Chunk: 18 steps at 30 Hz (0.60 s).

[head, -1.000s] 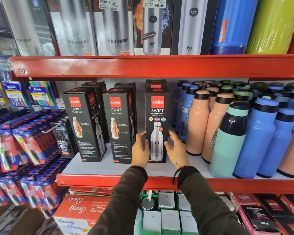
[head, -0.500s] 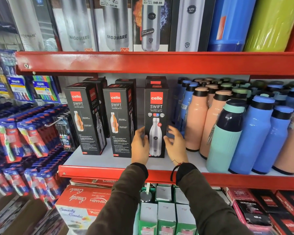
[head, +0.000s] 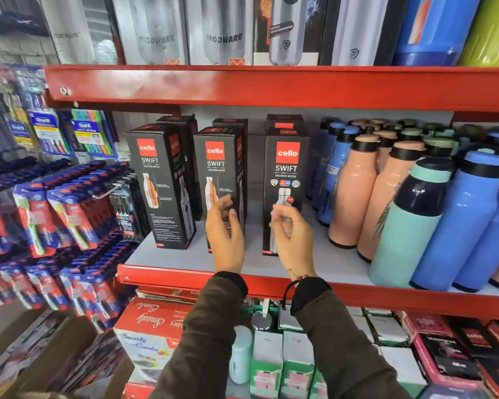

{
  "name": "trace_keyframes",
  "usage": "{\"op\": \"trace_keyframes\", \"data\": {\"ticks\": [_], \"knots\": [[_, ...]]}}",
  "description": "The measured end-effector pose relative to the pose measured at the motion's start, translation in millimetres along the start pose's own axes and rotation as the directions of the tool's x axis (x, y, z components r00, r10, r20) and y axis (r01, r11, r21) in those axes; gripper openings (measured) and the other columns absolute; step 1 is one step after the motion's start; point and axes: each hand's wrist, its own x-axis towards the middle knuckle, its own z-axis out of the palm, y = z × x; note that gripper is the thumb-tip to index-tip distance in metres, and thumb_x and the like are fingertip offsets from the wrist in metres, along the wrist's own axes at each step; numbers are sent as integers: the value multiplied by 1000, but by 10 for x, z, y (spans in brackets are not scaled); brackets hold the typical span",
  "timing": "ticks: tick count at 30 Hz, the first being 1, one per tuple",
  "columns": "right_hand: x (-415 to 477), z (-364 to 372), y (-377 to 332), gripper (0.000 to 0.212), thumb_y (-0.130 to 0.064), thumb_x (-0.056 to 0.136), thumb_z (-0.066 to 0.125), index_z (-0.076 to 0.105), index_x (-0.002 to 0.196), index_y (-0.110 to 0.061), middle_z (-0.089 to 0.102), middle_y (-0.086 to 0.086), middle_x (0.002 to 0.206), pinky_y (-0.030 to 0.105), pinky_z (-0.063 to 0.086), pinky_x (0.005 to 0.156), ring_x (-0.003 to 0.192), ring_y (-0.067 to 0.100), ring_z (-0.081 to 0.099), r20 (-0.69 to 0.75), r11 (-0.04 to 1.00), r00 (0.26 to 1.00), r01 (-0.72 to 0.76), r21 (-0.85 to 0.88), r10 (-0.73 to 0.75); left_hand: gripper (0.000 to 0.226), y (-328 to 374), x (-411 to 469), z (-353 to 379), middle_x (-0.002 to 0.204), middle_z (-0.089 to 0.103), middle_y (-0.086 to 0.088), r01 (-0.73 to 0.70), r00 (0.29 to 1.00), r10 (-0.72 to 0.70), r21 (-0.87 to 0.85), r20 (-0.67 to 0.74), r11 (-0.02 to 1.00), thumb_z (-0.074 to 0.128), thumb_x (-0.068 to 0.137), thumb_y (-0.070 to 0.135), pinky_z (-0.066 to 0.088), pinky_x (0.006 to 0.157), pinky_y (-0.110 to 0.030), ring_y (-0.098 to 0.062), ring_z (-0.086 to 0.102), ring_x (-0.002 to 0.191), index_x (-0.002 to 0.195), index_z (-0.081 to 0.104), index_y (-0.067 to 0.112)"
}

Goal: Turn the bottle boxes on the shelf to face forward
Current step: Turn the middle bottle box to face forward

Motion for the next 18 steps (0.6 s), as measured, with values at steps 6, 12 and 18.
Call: {"op": "trace_keyframes", "data": {"ticks": [6, 12, 18], "knots": [[49, 472, -99, 38, -14, 99, 55, 55, 137, -12, 61, 2, 136, -2, 42, 88, 116, 10, 60, 124, 996, 988, -91, 7, 90, 39, -292, 319, -308, 130, 45, 3, 66, 997, -61, 89, -55, 994, 43, 99, 19, 39, 112, -50, -24, 46, 130, 138, 47, 18], [47, 787, -86, 44, -21, 100, 52, 48, 144, -16, 56, 2, 143, 5, 39, 92, 126, 16, 58, 141, 984, 975, -166, -63, 174, 44, -440, 458, -500, 152, 47, -6, 255, 951, -262, 63, 166, 965, 41, 105, 17, 30, 103, -1, -10, 42, 138, 149, 42, 9], [-4, 967, -52, 45, -22, 98, 56, 50, 142, -15, 67, 4, 125, 10, 48, 83, 108, 20, 69, 89, 973, 975, -192, -129, 204, 51, -404, 507, -587, 150, 50, 1, 500, 842, -454, -104, 290, 860, 27, 107, 41, 29, 120, -30, -8, 45, 135, 148, 45, 18]]}}
